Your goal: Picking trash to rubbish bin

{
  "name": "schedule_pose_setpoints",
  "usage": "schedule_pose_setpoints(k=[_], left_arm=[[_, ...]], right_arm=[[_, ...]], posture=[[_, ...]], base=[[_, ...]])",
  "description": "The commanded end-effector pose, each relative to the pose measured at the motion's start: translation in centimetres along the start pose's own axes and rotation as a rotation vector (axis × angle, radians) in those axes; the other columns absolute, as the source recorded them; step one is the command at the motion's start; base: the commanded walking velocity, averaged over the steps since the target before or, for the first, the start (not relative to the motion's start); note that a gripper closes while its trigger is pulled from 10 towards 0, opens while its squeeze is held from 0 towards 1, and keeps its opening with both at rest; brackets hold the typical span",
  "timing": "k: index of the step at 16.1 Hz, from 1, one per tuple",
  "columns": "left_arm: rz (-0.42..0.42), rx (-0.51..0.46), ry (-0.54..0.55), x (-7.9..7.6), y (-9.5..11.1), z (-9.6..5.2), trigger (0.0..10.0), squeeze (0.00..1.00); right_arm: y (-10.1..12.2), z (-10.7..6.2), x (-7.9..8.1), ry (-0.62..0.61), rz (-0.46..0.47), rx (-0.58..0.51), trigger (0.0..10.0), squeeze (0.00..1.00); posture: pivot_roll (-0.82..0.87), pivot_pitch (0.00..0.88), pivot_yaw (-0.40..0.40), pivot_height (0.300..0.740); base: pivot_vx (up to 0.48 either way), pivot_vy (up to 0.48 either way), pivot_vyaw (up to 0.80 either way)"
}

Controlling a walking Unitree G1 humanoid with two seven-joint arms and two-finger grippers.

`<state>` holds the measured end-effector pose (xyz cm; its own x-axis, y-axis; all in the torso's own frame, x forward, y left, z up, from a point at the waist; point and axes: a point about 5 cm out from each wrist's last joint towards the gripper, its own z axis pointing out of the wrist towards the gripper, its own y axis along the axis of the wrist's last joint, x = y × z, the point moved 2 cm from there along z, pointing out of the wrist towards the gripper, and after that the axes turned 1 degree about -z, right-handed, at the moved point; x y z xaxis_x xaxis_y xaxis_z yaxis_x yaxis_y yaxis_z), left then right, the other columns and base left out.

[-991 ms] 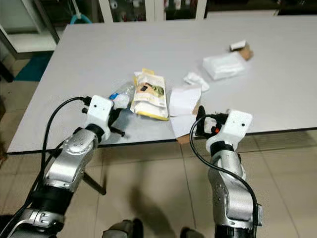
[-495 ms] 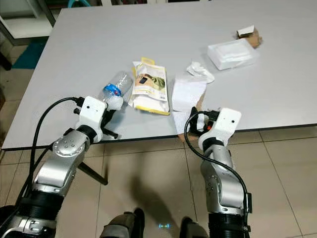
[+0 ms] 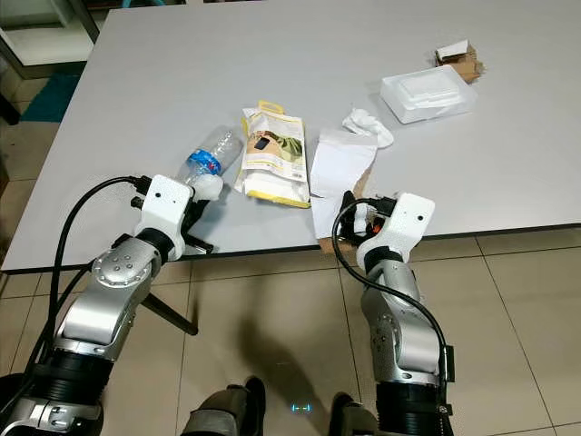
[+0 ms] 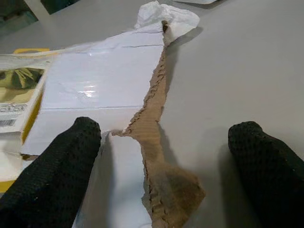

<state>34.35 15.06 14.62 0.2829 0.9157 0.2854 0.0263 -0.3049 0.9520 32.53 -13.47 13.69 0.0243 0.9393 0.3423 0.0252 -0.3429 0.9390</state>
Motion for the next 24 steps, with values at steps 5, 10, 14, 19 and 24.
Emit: schedule_pose_setpoints(k=[5, 10, 14, 19, 24], left_arm=[[0.013, 0.011, -0.008, -0.1, -0.2, -0.2, 10.0, 0.0], [0.014, 0.007, -0.005, -0.1, 0.0, -0.1, 10.0, 0.0], [0.016, 0.007, -0.001, 0.0, 0.0, -0.1, 10.0, 0.0], [0.02, 0.007, -0.002, 0.1, 0.0, -0.2, 10.0, 0.0], [0.023, 0.007, -0.005, 0.1, 0.0, -0.1, 10.0, 0.0]], right_arm=[[1.7, -0.1, 1.1, 0.047, 0.051, -0.108, 10.0, 0.0], [1.1, 0.2, 2.0, 0.076, 0.097, -0.085, 10.0, 0.0], [1.2, 0.3, 2.3, 0.069, 0.17, -0.084, 10.0, 0.0], [0.9, 0.2, 2.2, 0.02, 0.263, -0.067, 10.0, 0.0], [1.1, 0.1, 1.4, -0.057, 0.277, -0.062, 10.0, 0.0]], posture=[[0.31, 0.232, 0.046, 0.74], [0.31, 0.234, 0.042, 0.74], [0.31, 0.234, 0.042, 0.74], [0.32, 0.235, 0.042, 0.74], [0.32, 0.237, 0.041, 0.74]], base=[[0.0, 0.0, 0.0], [0.0, 0.0, 0.0], [0.0, 0.0, 0.0], [0.0, 0.0, 0.0], [0.0, 0.0, 0.0]])
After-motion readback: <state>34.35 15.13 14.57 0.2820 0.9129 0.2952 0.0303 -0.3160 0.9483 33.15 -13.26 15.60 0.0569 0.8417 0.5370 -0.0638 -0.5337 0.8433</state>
